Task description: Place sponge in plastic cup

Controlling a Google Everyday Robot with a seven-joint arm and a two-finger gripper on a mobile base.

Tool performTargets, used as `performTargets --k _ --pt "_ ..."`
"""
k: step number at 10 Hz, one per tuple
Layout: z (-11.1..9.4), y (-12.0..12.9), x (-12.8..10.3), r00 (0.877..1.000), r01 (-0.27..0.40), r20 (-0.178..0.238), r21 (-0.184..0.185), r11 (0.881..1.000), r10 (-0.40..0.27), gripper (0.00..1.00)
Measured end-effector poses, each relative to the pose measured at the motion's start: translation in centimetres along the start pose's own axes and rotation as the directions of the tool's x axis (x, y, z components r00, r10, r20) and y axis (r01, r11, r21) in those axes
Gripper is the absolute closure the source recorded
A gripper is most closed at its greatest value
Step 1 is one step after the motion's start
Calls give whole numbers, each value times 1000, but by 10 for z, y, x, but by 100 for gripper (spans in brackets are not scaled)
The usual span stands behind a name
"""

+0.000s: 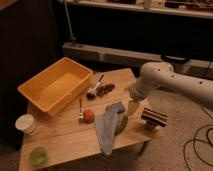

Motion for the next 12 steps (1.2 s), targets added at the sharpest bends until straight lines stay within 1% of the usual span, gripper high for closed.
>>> performTargets --k 1,2,3,4,6,8,9,10,11,12 --pt "6 -8 9 999 45 -11 26 999 -45 20" --pt "12 -18 18 994 106 -22 46 993 -105 20" --pt "16 -27 22 988 153 -30 54 987 -152 20" --pt "20 -33 23 982 186 -33 59 981 -184 20" --pt "19 -34 27 981 190 -38 61 980 -188 20" --pt "22 -35 25 978 206 -31 48 977 -205 20" --pt "32 -38 17 970 242 -6 24 970 -242 20" --pt "40 -40 9 963 269 12 13 963 -269 20" --pt "50 -44 -3 952 303 38 8 953 -303 20" --pt "65 -46 -17 930 360 77 5 933 -359 20"
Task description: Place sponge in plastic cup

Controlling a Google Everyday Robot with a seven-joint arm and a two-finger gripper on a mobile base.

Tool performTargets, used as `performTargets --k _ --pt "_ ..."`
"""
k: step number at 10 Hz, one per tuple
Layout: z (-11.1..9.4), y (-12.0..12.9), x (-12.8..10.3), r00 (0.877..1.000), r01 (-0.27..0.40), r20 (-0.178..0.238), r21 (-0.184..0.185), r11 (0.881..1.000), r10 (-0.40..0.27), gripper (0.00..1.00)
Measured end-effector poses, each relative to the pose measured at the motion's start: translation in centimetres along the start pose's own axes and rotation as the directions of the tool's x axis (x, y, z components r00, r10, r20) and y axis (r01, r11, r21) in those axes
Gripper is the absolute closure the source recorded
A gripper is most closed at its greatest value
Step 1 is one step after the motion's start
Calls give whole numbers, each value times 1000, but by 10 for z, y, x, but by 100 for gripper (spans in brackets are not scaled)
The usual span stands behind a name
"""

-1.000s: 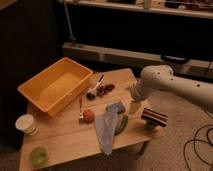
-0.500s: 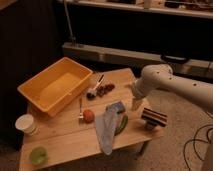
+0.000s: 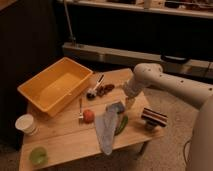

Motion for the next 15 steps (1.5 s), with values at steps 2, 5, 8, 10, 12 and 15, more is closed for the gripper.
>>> performTargets --k 2,5,8,10,12,15 --pt "28 -2 -7 994 95 53 -26 995 -94 20" --pt "60 16 5 994 109 44 -108 988 -105 20" --pt "75 32 19 997 83 14 -176 981 -82 20" --pt "77 38 30 999 51 2 -190 981 -52 20" --pt "84 31 28 1000 28 7 -190 981 -27 31" --pt "87 22 23 1000 16 23 -187 982 -12 61"
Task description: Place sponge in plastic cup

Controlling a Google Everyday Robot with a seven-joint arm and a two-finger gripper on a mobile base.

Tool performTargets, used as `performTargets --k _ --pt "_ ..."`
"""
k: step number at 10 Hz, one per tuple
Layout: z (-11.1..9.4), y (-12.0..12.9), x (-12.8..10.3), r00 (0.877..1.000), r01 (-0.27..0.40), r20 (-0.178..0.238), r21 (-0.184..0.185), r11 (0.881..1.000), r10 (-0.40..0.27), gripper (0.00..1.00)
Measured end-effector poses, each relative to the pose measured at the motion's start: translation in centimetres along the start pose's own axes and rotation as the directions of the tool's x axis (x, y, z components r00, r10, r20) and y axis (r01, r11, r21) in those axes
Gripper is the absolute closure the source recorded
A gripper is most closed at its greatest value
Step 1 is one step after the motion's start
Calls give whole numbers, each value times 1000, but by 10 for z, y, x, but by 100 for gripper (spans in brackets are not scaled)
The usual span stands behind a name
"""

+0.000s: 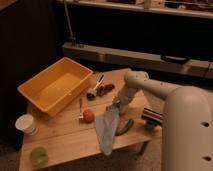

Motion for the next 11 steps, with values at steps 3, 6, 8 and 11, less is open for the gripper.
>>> performTargets --k 3,6,8,11 --pt "-4 -8 -11 1000 3 1 -3 1000 -3 92" --pt "-52 -1 -2 990 -140 -24 53 989 141 100" --pt "-96 -3 -8 982 -176 -50 100 979 182 100" --pt "-153 -12 -46 983 -145 -85 161 976 160 100"
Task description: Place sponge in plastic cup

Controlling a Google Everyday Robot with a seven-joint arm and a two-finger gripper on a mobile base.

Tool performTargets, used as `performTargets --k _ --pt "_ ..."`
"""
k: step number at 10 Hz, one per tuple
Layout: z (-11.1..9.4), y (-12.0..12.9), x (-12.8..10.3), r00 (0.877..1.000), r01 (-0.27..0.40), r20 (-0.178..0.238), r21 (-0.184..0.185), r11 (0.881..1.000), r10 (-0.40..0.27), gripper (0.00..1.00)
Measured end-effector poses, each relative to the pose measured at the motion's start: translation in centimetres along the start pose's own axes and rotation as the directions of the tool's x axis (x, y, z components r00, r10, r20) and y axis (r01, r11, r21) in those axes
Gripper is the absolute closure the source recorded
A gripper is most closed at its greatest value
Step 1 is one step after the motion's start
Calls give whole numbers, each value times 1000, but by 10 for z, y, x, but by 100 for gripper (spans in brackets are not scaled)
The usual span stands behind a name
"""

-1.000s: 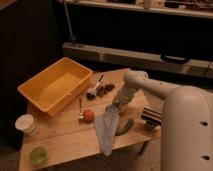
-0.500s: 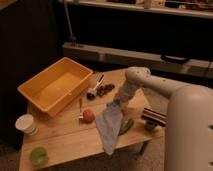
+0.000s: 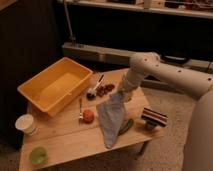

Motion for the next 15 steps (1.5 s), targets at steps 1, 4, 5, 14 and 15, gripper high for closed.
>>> performTargets --k 1,4,5,14,15 --pt "-11 -11 -21 1000 17 -1 20 1000 -16 100" --pt "-16 -24 -40 999 32 11 65 997 -32 100" --pt "-19 -28 -44 999 32 -4 75 997 -32 100" --pt "-52 -26 -103 979 178 88 83 981 -185 100" --pt "-47 -16 -137 962 232 128 80 969 -241 100"
